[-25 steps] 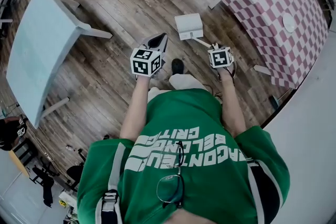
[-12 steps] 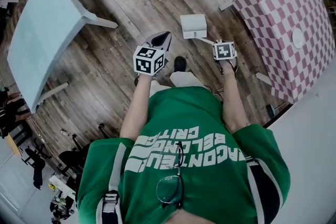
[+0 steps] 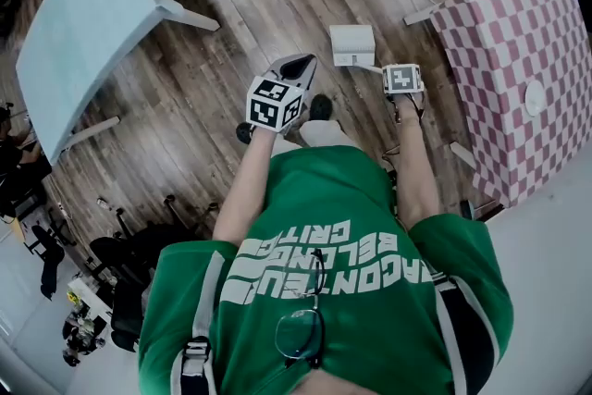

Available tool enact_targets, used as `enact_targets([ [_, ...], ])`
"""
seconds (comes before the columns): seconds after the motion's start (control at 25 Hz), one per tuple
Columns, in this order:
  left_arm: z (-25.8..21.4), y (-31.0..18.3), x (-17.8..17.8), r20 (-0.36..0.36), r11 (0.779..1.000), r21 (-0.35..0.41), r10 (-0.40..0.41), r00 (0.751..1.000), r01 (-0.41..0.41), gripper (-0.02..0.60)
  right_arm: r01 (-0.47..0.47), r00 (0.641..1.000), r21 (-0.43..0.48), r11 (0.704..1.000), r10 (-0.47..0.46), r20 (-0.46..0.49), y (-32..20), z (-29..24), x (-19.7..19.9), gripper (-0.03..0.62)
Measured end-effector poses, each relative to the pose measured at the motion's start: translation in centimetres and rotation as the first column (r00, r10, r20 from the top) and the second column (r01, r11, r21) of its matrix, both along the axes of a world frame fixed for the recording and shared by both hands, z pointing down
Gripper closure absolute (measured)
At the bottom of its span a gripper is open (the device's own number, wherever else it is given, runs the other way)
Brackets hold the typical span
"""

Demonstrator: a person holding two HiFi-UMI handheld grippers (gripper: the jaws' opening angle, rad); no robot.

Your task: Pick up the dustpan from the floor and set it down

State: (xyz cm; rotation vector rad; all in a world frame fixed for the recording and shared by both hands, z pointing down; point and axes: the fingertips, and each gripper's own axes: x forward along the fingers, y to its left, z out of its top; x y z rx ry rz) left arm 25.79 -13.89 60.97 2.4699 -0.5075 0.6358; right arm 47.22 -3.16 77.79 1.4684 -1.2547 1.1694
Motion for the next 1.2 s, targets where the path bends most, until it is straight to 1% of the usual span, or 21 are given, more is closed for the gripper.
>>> enact_targets([
  [0.12,0.0,-0.5,-0.7,0.009,0.999,-0.003,-0.034,0.999,0.034,0.578,0.022,1.0,-0.018,1.0,-0.021,0.009,-1.0,1.0,0.1,0.477],
  [0.24,0.1,-0.9,-1.4,0.016,0.998,-0.004,-0.06,0.998,0.061,0.578,0.037,0.999,-0.036,0.999,-0.038,-0.014,-1.8,1.5,0.8,0.477],
  [0.36,0.1,-1.2,-1.9,0.023,0.997,-0.001,-0.081,0.996,0.082,0.578,0.048,0.999,-0.032,0.998,-0.048,0.01,-2.8,2.4,0.7,0.477],
  [0.68,0.1,-2.0,-3.1,0.039,0.992,0.006,-0.126,0.991,0.126,0.578,0.069,0.997,-0.053,0.996,-0.068,0.028,-4.2,4.6,1.3,0.477],
  [0.88,0.0,-2.2,-3.3,0.041,0.991,0.012,-0.133,0.99,0.132,0.578,0.063,0.998,-0.063,0.996,-0.062,0.019,-4.7,5.1,1.2,0.477],
  [1.04,-0.2,-2.2,-3.6,0.039,0.991,0.015,-0.136,0.99,0.136,0.578,0.083,0.996,-0.066,0.994,-0.084,-0.005,-5.2,5.5,1.2,0.476],
  [1.2,-0.4,-2.2,-3.5,0.032,0.991,0.023,-0.135,0.99,0.135,0.578,0.083,0.996,-0.097,0.992,-0.084,-0.002,-4.9,6.6,1.4,0.473],
])
